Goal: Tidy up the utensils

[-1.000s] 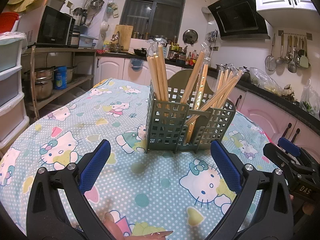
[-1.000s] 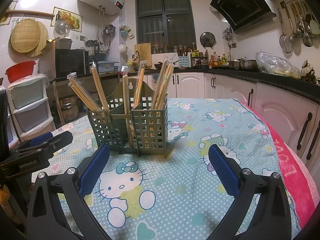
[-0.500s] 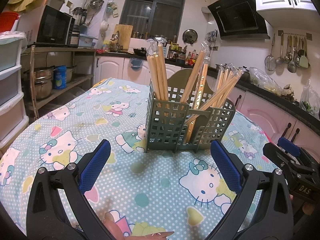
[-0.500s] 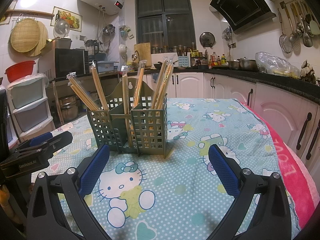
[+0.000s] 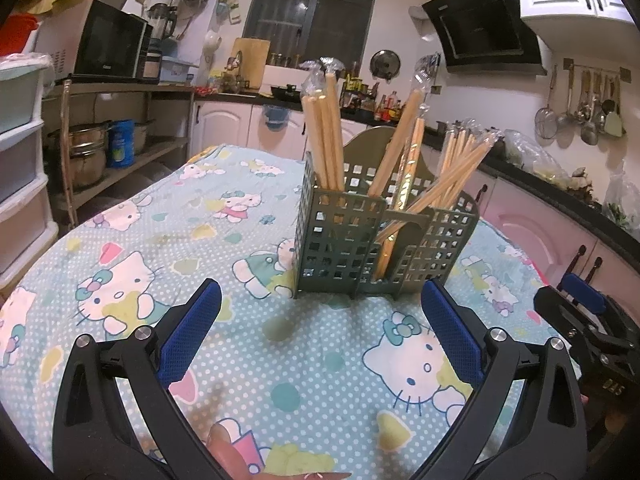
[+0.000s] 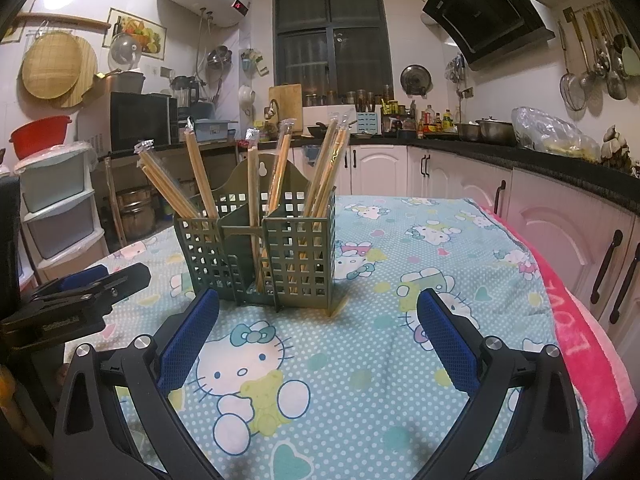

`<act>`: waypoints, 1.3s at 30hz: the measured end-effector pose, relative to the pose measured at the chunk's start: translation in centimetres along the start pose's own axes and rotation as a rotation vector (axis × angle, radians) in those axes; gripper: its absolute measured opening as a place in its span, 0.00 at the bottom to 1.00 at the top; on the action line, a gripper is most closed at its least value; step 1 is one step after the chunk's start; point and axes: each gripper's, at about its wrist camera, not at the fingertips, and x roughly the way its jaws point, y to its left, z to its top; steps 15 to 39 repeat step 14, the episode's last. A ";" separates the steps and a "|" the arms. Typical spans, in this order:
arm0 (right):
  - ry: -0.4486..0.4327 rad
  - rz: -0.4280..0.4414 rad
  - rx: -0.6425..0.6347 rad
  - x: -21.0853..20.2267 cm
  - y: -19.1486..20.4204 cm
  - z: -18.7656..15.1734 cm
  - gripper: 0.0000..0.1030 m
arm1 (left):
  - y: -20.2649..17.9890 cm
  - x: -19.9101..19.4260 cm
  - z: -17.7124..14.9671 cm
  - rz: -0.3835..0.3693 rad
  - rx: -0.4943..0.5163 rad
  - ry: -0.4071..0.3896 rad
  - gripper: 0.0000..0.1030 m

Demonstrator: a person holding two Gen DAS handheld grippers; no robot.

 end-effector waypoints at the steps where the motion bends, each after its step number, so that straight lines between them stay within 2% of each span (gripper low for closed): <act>1: 0.001 -0.001 -0.002 0.0 0.0 -0.1 0.94 | 0.0 0.1 0.0 0.004 0.002 0.005 0.89; 6: 0.012 -0.010 -0.012 0.2 0.1 -0.1 0.94 | -0.3 -0.2 0.0 -0.003 0.016 -0.002 0.89; 10: 0.079 -0.033 0.022 1.0 -1.6 0.6 0.94 | 0.9 0.2 0.8 0.024 -0.002 0.046 0.89; 13: 0.208 -0.145 0.027 3.3 -4.5 1.2 0.94 | 3.6 1.4 2.2 0.101 -0.039 0.113 0.89; 14: 0.263 -0.189 0.039 4.4 -6.0 1.3 0.94 | 4.9 2.2 2.9 0.150 -0.054 0.145 0.89; 39: 0.263 -0.189 0.039 4.4 -6.0 1.3 0.94 | 4.9 2.2 2.9 0.150 -0.054 0.145 0.89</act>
